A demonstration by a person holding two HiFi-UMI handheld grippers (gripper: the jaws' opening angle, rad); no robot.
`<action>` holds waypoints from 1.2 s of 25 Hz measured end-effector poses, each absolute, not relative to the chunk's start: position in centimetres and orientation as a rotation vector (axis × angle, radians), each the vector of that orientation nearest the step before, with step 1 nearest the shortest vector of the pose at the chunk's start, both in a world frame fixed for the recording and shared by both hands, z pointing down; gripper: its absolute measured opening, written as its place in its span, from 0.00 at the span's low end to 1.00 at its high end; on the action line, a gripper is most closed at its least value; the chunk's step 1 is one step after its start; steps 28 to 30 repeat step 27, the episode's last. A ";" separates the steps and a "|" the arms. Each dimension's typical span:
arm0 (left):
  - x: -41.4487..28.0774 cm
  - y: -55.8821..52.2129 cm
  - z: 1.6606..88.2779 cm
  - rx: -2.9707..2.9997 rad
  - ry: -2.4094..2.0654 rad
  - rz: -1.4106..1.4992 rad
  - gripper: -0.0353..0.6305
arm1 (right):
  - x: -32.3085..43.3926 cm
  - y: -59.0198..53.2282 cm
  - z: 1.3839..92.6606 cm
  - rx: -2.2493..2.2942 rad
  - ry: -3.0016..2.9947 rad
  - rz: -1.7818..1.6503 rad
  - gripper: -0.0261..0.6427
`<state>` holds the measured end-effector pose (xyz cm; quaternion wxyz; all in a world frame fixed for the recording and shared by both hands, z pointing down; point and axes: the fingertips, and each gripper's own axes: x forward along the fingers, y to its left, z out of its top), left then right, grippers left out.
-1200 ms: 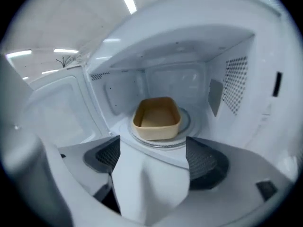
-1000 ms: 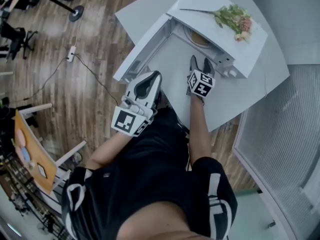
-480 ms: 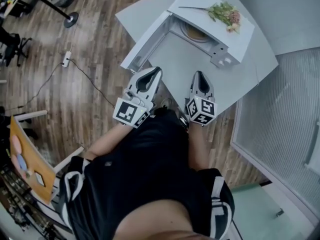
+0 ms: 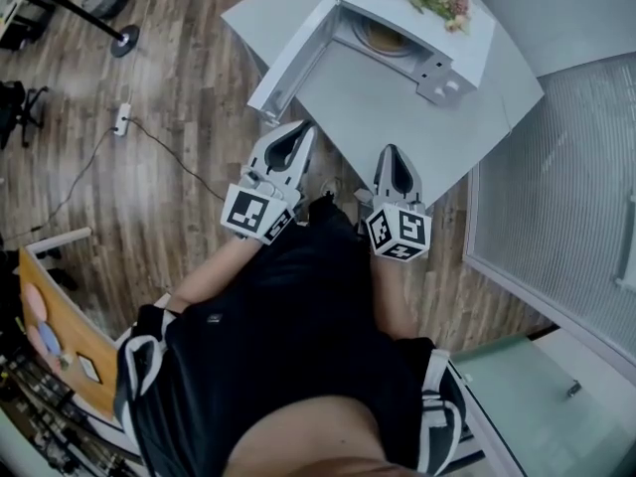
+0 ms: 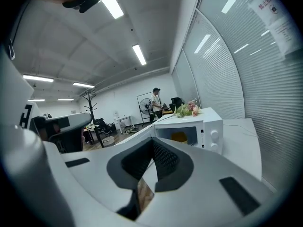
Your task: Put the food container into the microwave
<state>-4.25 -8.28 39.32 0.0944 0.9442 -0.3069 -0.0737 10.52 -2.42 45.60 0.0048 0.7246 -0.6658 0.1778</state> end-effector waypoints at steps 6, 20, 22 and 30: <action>-5.4 -6.7 39.1 2.817 -0.890 -0.230 0.10 | 8.5 -1.0 45.2 2.270 -2.090 0.529 0.08; -5.6 -6.0 39.0 2.813 -0.866 -0.229 0.10 | 8.4 -0.2 45.0 2.285 -2.061 0.505 0.07; -5.3 -6.0 39.1 2.812 -0.859 -0.225 0.10 | 8.7 -0.3 45.1 2.283 -2.057 0.509 0.07; -4.6 -6.0 39.3 2.812 -0.851 -0.223 0.10 | 9.2 -0.5 45.3 2.284 -2.057 0.505 0.07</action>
